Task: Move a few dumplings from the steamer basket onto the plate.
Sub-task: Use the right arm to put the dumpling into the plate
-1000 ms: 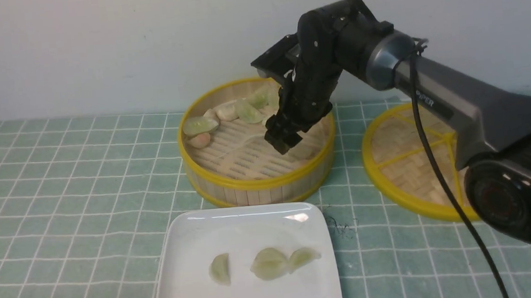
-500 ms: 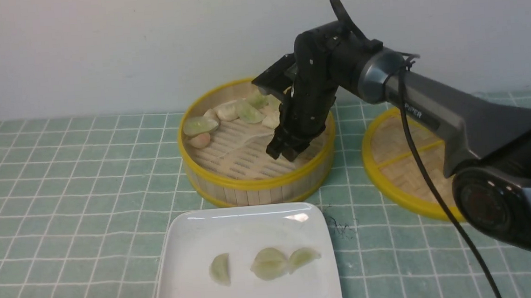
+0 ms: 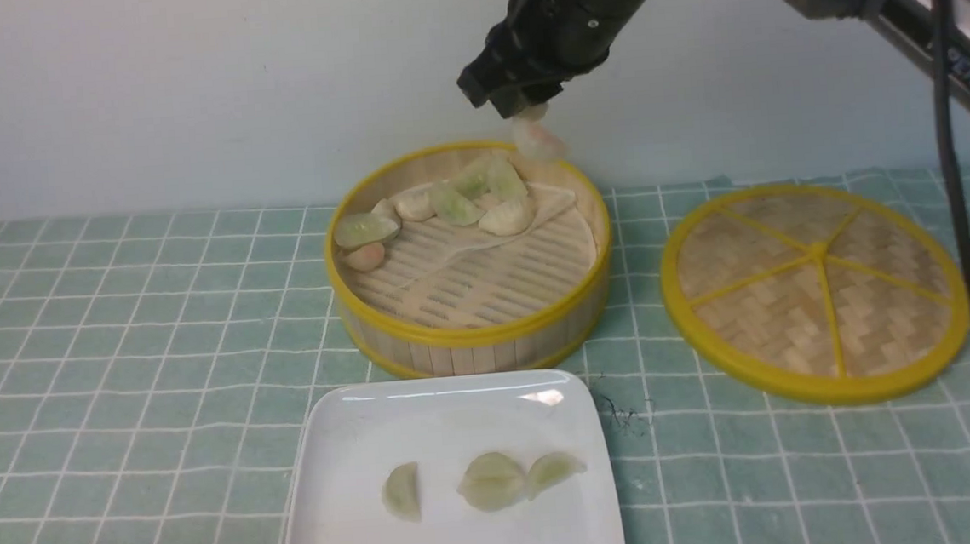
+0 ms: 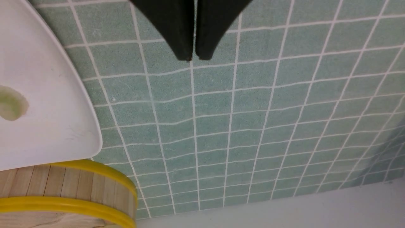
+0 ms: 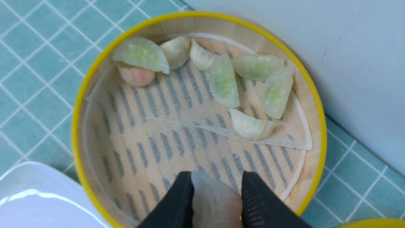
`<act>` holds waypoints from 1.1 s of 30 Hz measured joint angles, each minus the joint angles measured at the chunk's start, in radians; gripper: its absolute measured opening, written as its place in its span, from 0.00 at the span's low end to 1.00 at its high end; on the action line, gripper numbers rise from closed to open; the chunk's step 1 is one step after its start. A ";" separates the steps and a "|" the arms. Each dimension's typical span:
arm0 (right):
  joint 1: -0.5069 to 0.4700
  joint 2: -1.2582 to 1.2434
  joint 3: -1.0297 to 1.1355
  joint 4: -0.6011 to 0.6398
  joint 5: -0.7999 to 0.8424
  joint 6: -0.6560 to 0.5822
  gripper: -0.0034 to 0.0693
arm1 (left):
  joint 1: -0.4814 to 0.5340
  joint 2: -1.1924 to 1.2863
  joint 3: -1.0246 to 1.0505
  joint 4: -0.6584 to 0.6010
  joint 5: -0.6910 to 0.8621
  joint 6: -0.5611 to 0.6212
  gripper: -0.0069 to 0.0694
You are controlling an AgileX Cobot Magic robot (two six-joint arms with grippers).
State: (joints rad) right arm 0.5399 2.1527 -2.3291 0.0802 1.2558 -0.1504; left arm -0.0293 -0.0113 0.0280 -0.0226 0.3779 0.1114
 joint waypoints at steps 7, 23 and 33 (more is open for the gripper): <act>0.004 0.076 0.021 0.004 -0.004 0.006 0.28 | 0.000 0.000 0.000 0.000 0.000 0.000 0.08; 0.005 0.246 -0.009 -0.019 -0.011 0.012 0.28 | 0.000 0.000 0.000 0.000 0.000 0.000 0.08; 0.033 0.227 -0.050 -0.080 -0.096 0.015 0.28 | 0.000 0.000 0.000 0.000 0.000 0.000 0.08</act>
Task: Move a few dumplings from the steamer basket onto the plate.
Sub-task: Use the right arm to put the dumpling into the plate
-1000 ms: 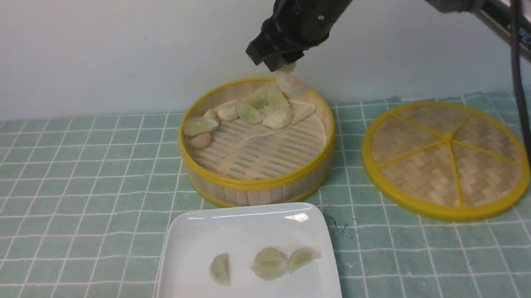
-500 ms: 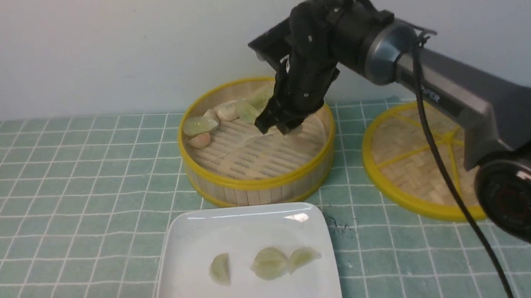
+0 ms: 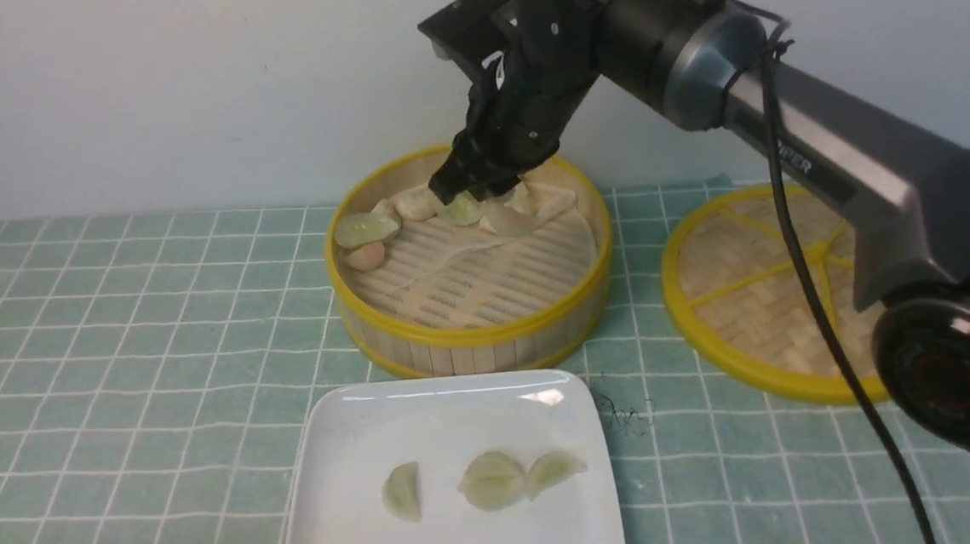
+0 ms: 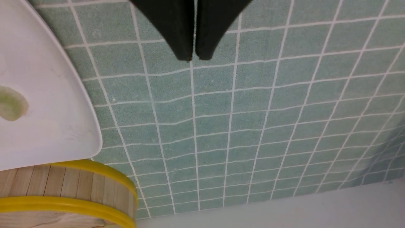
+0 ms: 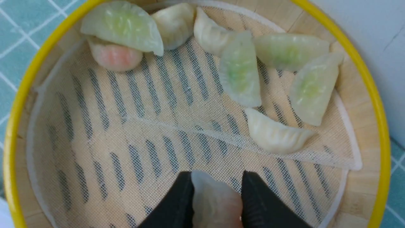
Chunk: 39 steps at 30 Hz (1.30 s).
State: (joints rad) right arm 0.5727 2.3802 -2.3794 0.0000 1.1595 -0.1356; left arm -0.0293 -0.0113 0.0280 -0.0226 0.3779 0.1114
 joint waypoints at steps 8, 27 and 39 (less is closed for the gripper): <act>0.022 0.089 0.008 -0.010 0.079 0.013 0.28 | 0.000 0.000 0.000 0.000 0.000 0.000 0.08; 0.106 -0.020 0.191 -0.011 0.044 0.023 0.28 | 0.000 0.000 0.000 0.000 0.000 0.000 0.08; 0.106 -0.119 0.202 0.067 0.084 0.050 0.28 | 0.000 0.000 0.000 0.000 0.000 0.000 0.08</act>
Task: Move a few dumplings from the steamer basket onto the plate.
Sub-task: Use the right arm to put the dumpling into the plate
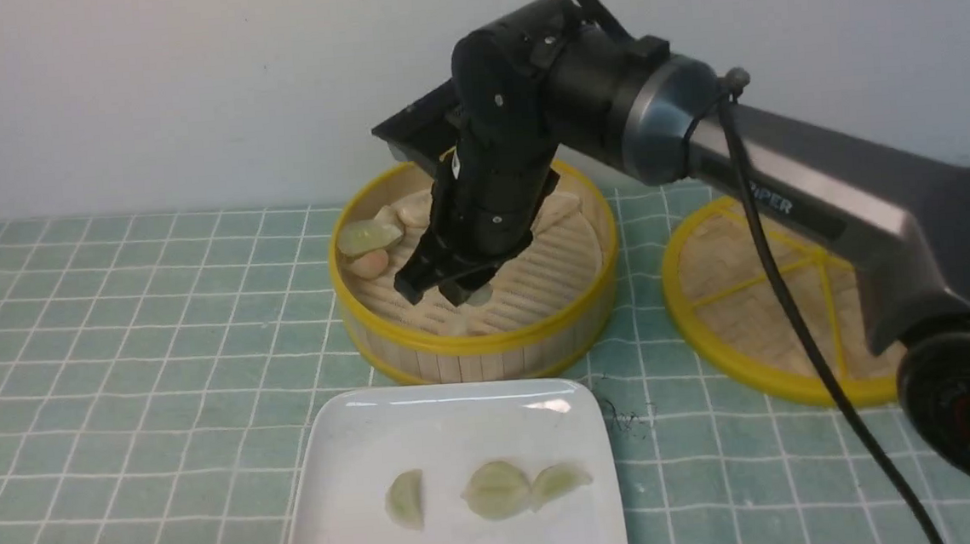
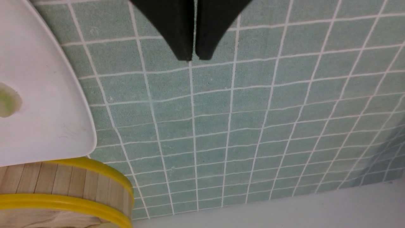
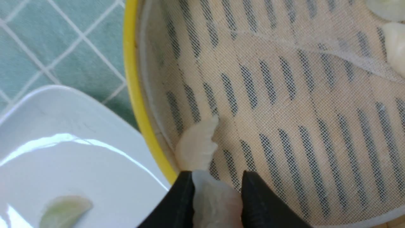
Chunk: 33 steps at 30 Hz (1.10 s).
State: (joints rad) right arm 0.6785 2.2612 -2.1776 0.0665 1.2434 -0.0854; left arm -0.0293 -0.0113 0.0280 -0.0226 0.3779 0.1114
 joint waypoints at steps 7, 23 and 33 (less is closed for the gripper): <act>0.000 -0.032 0.001 0.025 0.004 0.009 0.28 | 0.000 0.000 0.000 0.000 0.000 0.000 0.08; 0.187 -0.197 0.394 0.101 0.003 0.008 0.28 | 0.000 0.000 0.000 0.000 0.000 0.000 0.08; 0.201 -0.132 0.469 0.111 -0.013 0.023 0.40 | 0.000 0.000 0.000 0.000 0.000 0.000 0.08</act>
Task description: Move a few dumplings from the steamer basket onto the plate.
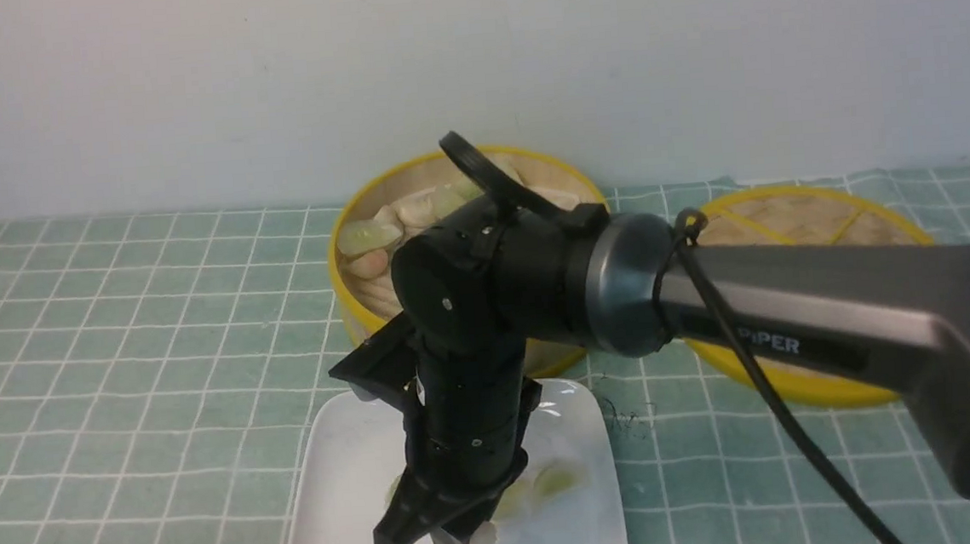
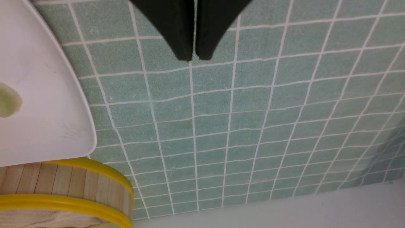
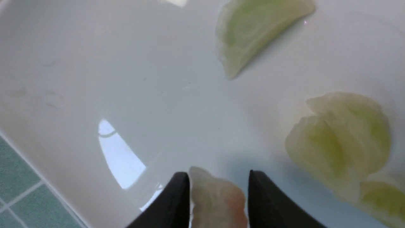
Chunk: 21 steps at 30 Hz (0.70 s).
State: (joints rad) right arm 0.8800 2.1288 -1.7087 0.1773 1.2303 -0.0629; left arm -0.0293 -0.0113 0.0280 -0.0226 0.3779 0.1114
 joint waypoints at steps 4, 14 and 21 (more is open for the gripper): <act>0.000 0.000 -0.001 -0.011 -0.002 0.008 0.66 | 0.000 0.000 0.000 0.000 0.000 0.000 0.08; 0.000 -0.190 -0.044 -0.189 -0.002 0.089 0.52 | 0.000 0.000 0.000 0.000 0.000 0.000 0.08; 0.000 -0.675 0.087 -0.413 0.002 0.327 0.05 | 0.000 0.000 0.000 0.000 0.000 0.000 0.08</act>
State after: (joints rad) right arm 0.8800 1.4541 -1.6218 -0.2360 1.2320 0.2639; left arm -0.0293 -0.0113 0.0280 -0.0226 0.3779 0.1114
